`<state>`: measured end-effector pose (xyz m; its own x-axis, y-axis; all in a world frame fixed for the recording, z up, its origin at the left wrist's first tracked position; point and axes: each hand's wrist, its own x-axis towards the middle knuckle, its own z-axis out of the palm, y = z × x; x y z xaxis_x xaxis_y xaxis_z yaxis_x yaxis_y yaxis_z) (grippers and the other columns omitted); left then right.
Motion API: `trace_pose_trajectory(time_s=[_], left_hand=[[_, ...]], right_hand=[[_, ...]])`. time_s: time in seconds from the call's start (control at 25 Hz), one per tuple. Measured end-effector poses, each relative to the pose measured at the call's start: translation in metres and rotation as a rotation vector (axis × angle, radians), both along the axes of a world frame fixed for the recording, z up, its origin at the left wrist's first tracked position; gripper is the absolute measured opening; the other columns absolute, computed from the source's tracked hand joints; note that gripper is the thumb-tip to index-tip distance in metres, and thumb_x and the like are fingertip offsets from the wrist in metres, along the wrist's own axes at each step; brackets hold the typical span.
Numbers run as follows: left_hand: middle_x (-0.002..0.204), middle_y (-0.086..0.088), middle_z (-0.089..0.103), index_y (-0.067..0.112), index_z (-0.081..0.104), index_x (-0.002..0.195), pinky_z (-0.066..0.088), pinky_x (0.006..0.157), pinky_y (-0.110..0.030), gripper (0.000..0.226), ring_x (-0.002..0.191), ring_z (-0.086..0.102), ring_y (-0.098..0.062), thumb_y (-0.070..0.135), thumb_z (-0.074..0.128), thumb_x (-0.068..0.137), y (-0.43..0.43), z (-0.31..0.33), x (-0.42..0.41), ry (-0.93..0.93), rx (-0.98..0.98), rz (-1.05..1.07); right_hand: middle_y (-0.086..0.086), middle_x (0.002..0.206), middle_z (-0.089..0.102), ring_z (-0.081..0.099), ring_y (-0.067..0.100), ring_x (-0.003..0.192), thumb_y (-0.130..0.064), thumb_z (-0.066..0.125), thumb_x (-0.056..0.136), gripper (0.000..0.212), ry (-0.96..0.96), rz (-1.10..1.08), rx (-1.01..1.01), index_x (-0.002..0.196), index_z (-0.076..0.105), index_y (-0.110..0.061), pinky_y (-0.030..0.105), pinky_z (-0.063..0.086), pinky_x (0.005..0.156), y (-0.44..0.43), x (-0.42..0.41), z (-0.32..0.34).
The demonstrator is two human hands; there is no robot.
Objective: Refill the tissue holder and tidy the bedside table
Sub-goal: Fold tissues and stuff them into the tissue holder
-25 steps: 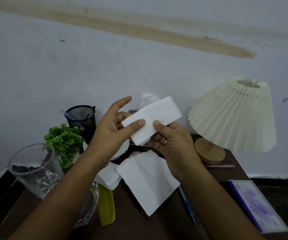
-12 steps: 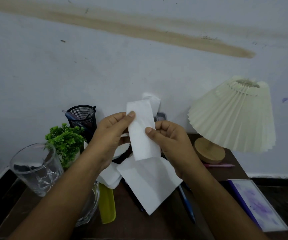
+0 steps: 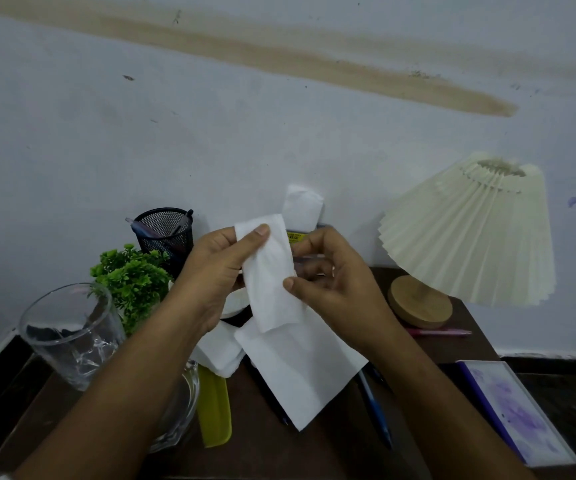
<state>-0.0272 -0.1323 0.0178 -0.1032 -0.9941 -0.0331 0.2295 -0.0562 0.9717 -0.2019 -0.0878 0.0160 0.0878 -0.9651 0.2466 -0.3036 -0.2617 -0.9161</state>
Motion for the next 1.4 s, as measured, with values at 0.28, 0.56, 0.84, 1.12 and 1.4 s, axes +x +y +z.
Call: trace_pose_trajectory(time_s=[0.28, 0.56, 0.84, 1.12, 1.4], left_hand=[[0.099, -0.005, 0.079, 0.013, 0.074, 0.111, 0.060, 0.073, -0.031, 0.022, 0.087, 0.075, -0.018, 0.027, 0.064, 0.097, -0.003, -0.001, -0.010, -0.050, -0.082, -0.027], [0.119, 0.004, 0.072, 0.030, 0.061, 0.131, 0.060, 0.087, -0.028, 0.031, 0.108, 0.070, -0.012, 0.036, 0.057, 0.100, -0.012, -0.003, -0.017, -0.086, -0.189, 0.065], [0.108, 0.012, 0.075, 0.028, 0.067, 0.119, 0.057, 0.081, -0.019, 0.024, 0.100, 0.071, 0.000, 0.035, 0.052, 0.103, -0.015, -0.006, -0.027, -0.115, -0.266, 0.049], [0.091, 0.026, 0.073, 0.033, 0.067, 0.105, 0.054, 0.072, -0.013, 0.018, 0.090, 0.068, 0.008, 0.031, 0.049, 0.105, -0.016, -0.002, -0.023, -0.126, -0.316, 0.118], [0.106, 0.014, 0.074, 0.026, 0.068, 0.118, 0.056, 0.077, -0.016, 0.023, 0.096, 0.069, 0.004, 0.033, 0.051, 0.104, -0.016, -0.008, -0.025, -0.133, -0.293, 0.096]], right_hand=[[-0.003, 0.126, 0.070, 0.067, 0.014, 0.113, -0.006, 0.069, 0.092, 0.030, 0.182, 0.066, 0.085, 0.117, 0.074, -0.021, 0.041, 0.058, 0.097, -0.008, -0.011, -0.009], [-0.006, 0.130, 0.045, 0.052, -0.003, 0.105, 0.001, 0.058, 0.096, 0.063, 0.286, -0.329, -0.125, 0.154, 0.036, -0.011, 0.016, 0.050, 0.097, -0.022, -0.018, -0.010], [0.006, 0.152, 0.032, 0.058, 0.023, 0.117, -0.004, 0.056, 0.094, 0.078, 0.485, -0.400, -0.057, 0.159, 0.015, -0.015, 0.034, 0.057, 0.091, -0.033, -0.012, -0.015], [0.005, 0.131, 0.050, 0.056, 0.022, 0.115, -0.022, 0.058, 0.097, 0.058, 0.729, -0.390, -0.096, 0.149, 0.033, -0.015, 0.040, 0.055, 0.093, -0.037, -0.009, -0.024], [0.003, 0.137, 0.049, 0.047, 0.023, 0.129, -0.057, 0.057, 0.092, 0.067, 0.811, -0.366, -0.072, 0.148, 0.035, -0.028, 0.049, 0.050, 0.102, -0.038, -0.009, -0.034]])
